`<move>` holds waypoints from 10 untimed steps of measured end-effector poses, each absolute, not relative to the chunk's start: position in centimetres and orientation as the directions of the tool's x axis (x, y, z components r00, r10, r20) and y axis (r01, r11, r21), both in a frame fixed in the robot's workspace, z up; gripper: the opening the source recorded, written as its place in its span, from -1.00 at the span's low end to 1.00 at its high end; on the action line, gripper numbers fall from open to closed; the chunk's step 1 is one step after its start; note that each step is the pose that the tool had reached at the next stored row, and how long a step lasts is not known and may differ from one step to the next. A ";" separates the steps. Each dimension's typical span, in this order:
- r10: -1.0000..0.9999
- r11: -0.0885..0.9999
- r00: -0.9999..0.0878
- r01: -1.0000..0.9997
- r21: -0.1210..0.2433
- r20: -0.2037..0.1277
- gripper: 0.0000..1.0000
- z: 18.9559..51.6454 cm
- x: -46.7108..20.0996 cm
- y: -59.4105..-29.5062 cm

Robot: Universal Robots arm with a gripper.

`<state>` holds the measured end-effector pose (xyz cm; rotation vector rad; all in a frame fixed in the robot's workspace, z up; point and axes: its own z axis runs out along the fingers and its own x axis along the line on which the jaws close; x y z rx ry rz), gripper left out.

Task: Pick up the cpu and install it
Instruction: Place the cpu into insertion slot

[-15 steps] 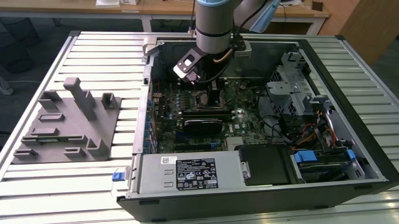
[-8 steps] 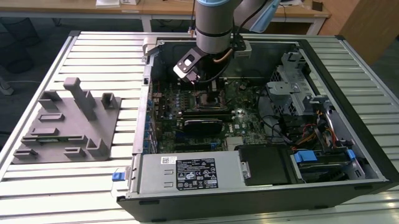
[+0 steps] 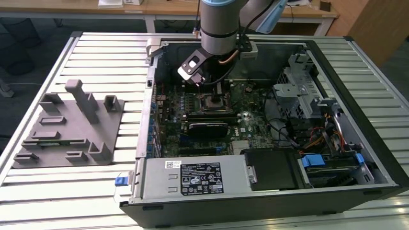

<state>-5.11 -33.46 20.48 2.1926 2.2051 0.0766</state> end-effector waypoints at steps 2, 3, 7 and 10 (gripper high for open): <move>1.000 0.005 -0.006 0.998 0.057 0.013 -0.79 20.5 -5.1 -33.5; 1.000 0.005 -0.006 0.998 0.057 0.013 -0.79 20.5 -5.1 -33.5; 1.000 0.005 -0.006 0.998 0.057 0.013 -0.79 20.4 -5.1 -33.5; 1.000 0.005 -0.006 0.998 0.057 0.012 -0.79 20.3 -5.1 -33.5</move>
